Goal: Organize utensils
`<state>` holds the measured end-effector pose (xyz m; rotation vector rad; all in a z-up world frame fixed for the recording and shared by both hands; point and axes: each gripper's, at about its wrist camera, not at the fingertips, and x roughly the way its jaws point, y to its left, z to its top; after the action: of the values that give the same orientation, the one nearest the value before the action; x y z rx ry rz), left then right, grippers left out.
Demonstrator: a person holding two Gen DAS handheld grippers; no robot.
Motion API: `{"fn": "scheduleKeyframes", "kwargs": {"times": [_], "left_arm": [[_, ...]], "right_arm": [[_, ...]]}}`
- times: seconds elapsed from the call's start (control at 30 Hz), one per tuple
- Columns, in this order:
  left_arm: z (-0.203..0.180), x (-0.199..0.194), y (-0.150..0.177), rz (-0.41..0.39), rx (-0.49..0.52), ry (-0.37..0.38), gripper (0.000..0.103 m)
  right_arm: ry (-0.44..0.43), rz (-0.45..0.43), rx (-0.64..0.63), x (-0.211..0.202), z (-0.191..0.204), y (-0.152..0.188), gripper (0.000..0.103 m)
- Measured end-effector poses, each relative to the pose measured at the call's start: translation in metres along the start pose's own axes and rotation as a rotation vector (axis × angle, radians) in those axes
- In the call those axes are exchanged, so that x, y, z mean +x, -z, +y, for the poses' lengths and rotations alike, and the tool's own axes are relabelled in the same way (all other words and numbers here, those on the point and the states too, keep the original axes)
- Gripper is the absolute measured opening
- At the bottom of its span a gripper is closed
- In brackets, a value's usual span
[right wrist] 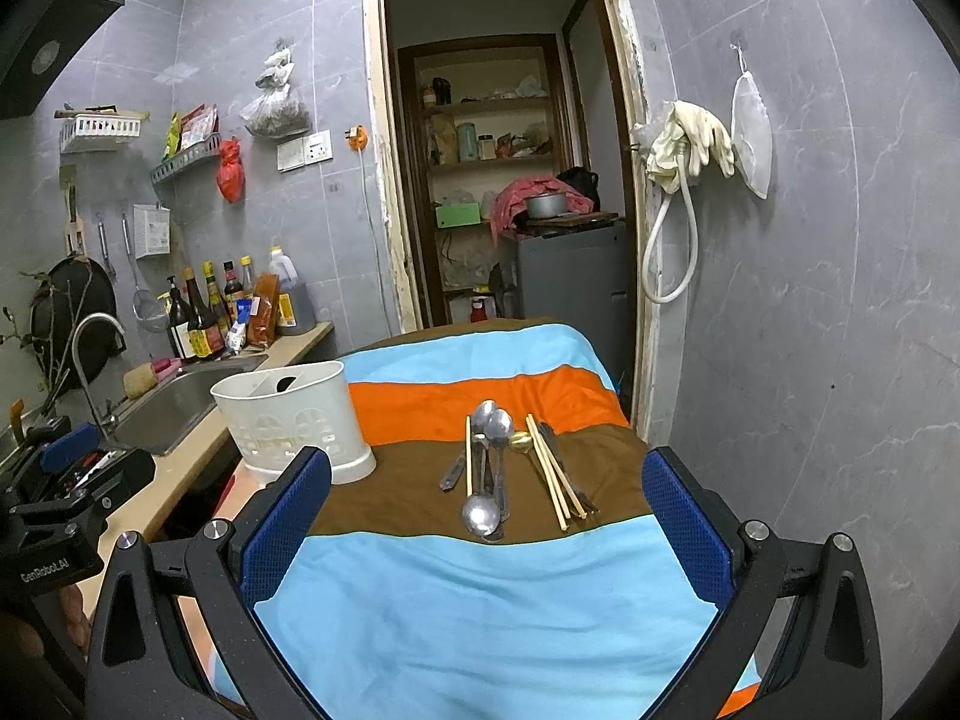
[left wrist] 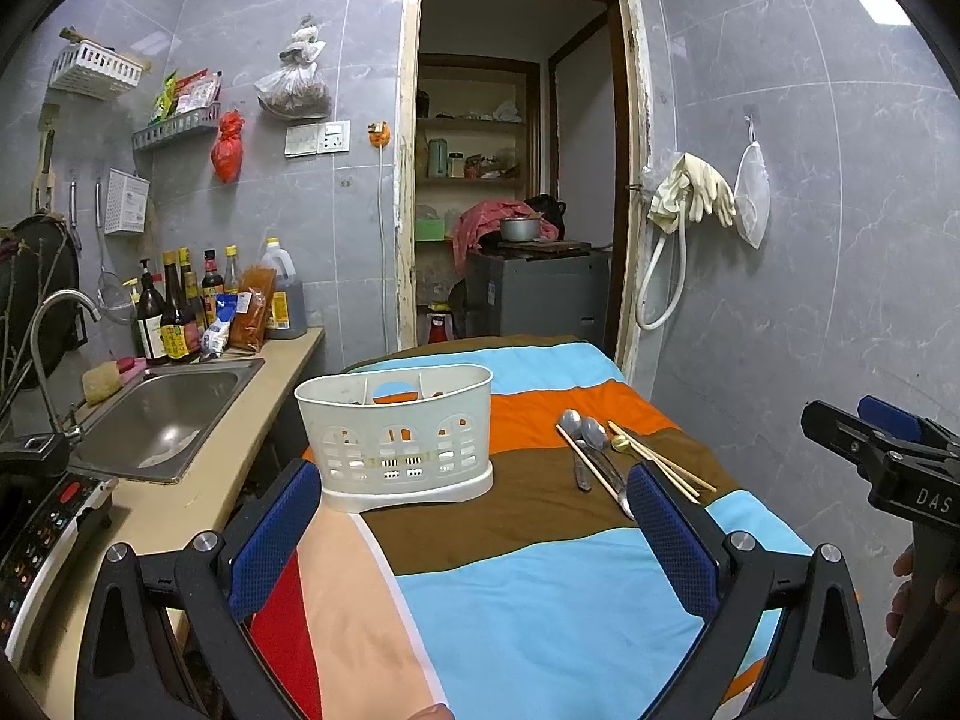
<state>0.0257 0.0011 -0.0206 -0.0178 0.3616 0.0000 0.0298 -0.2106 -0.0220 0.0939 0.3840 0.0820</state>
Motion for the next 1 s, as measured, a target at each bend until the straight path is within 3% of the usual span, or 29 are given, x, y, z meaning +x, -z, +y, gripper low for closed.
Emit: {"fn": "scheduleKeyframes", "kwargs": {"times": [0.7, 1.0], "left_arm": [[-0.002, 0.005, 0.004, -0.007, -0.002, 0.006, 0.102], [0.004, 0.009, -0.009, -0.034, 0.019, 0.028, 0.102]], "right_arm": [[0.020, 0.000, 0.007, 0.004, 0.007, -0.004, 0.102], [0.024, -0.008, 0.018, -0.002, 0.010, -0.012, 0.102]]}}
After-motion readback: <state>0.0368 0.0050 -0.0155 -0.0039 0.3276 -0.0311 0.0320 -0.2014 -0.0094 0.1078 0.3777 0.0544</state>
